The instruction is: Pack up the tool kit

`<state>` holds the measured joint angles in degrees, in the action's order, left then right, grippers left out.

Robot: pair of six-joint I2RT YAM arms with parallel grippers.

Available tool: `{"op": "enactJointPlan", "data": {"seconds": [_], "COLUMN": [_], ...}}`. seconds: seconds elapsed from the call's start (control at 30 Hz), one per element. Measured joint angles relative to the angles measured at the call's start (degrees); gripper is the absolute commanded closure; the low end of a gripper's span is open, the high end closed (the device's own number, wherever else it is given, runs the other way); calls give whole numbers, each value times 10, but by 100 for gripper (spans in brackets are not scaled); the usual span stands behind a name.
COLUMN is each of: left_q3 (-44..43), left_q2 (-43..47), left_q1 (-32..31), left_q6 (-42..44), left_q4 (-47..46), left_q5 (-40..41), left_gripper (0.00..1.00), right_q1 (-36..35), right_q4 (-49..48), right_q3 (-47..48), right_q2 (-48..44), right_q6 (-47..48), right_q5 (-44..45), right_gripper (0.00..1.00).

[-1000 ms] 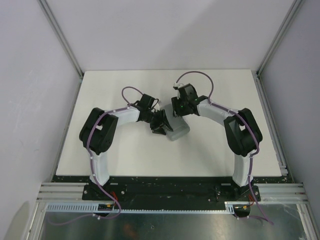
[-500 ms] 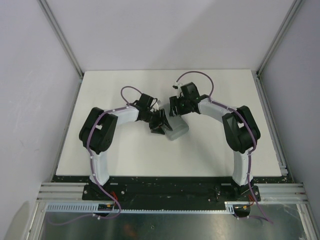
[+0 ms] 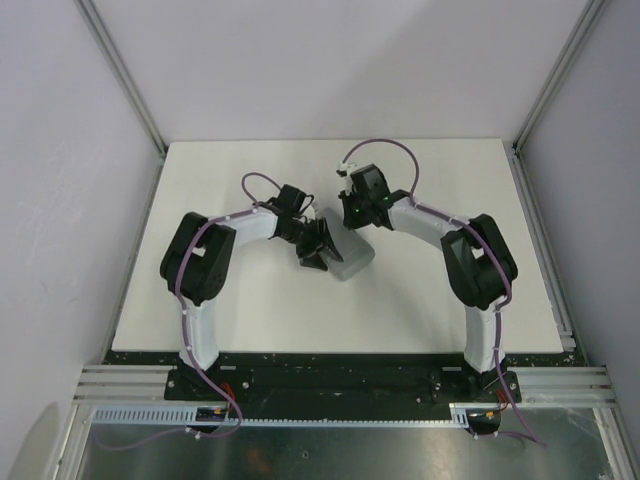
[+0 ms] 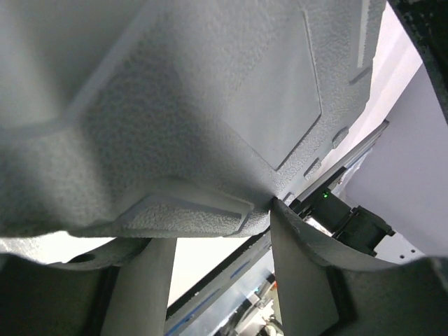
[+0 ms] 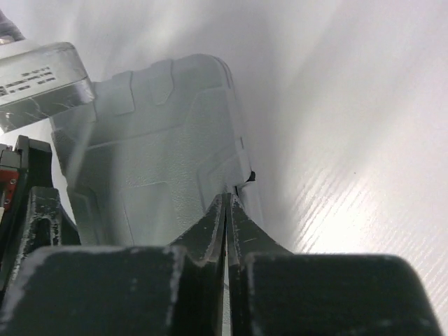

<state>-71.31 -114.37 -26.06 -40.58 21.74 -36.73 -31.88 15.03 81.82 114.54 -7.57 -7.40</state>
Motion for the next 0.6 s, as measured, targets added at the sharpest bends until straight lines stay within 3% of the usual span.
{"op": "enactJointPlan", "data": {"seconds": [0.1,0.2,0.4,0.6], "left_q3": [-9,-13,-1,6], "left_q2": [-3,-4,9,28], "left_q1": [3,5,5,1], "left_q6": [-11,-13,-8,33], "left_q4": [26,37,28,20], "left_q5": [0,0,12,80], "left_gripper": [70,64,32,5], "right_q1": [-20,-29,-30,-13], "right_q4": [-8,-11,-10,43], "right_q3": [2,2,-14,-42], "right_q2": [3,2,-16,-64], "right_q6": [2,-4,-55,-102], "right_q5": [30,56,76,61], "right_gripper": [100,93,66,35]}}
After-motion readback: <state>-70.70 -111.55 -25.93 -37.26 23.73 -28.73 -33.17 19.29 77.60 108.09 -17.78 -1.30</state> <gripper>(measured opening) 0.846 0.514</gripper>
